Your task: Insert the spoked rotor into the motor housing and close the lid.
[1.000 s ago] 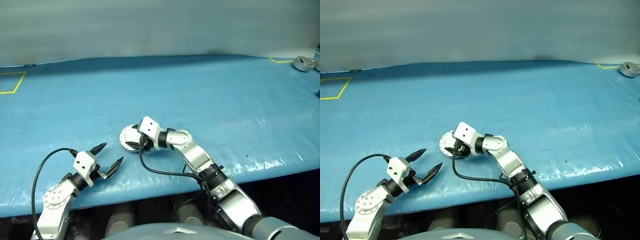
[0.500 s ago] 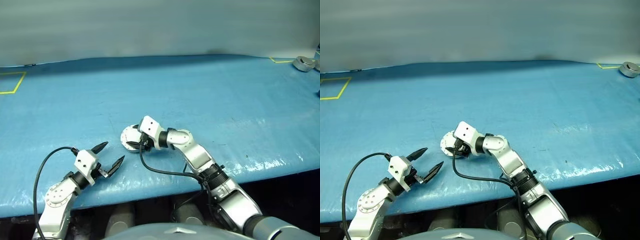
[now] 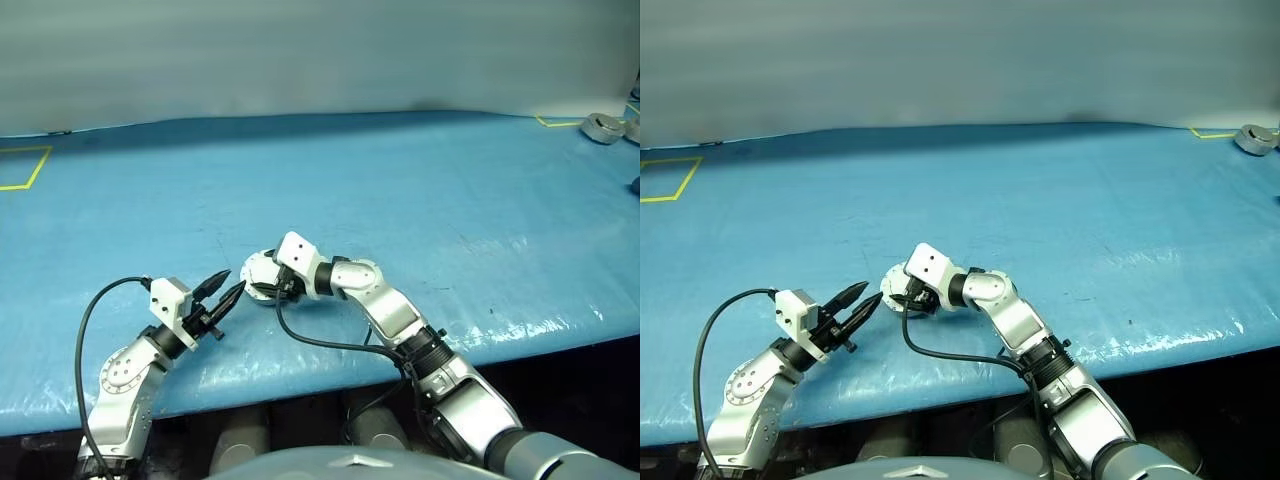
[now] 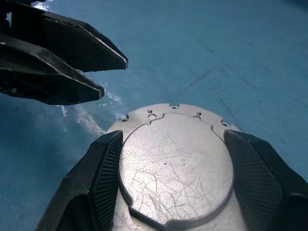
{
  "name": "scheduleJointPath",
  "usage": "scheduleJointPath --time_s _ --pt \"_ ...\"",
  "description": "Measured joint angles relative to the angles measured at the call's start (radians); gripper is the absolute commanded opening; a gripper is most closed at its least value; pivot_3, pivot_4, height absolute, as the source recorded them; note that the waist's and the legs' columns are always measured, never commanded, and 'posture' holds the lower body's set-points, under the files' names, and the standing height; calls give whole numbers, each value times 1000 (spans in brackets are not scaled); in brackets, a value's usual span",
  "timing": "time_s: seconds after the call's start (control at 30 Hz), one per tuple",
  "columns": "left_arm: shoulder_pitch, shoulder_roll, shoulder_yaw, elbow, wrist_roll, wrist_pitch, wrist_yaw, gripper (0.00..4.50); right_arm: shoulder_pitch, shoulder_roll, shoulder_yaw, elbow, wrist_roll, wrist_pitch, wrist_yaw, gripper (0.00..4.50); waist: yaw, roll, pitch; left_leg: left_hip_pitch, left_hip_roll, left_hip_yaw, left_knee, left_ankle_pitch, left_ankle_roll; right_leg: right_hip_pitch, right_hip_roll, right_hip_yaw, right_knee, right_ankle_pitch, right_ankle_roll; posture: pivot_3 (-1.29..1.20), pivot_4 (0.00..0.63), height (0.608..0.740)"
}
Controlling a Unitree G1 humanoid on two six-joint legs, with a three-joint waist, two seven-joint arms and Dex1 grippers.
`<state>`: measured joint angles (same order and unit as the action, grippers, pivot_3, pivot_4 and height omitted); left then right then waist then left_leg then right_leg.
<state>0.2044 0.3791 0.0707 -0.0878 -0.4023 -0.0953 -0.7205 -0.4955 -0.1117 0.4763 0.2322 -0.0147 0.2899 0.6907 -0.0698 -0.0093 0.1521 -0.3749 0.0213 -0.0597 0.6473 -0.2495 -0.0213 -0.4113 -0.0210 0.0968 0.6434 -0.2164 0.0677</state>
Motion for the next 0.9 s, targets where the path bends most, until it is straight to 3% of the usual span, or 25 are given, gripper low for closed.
scheduleJointPath --time_s 0.17,0.83,0.9 --pt "-31 -1 -4 6 6 25 0 37 3 0 0 -1 0 0 -4 3014 0 0 0 0 0 0 0 0 0 0 0 0 0 0 0 0 150 740" --pt "-100 -1 -82 79 150 60 41 37 29 -6 -9 -29 1 17 -36 3014 10 6 -5 0 -1 -1 0 0 0 0 -2 0 -1 0 0 0 150 740" --pt "-102 -4 -89 79 150 55 40 0 39 -17 -13 -53 5 22 -34 3738 13 6 -5 -1 -2 -1 0 0 0 0 -3 -1 -2 0 0 0 150 740"
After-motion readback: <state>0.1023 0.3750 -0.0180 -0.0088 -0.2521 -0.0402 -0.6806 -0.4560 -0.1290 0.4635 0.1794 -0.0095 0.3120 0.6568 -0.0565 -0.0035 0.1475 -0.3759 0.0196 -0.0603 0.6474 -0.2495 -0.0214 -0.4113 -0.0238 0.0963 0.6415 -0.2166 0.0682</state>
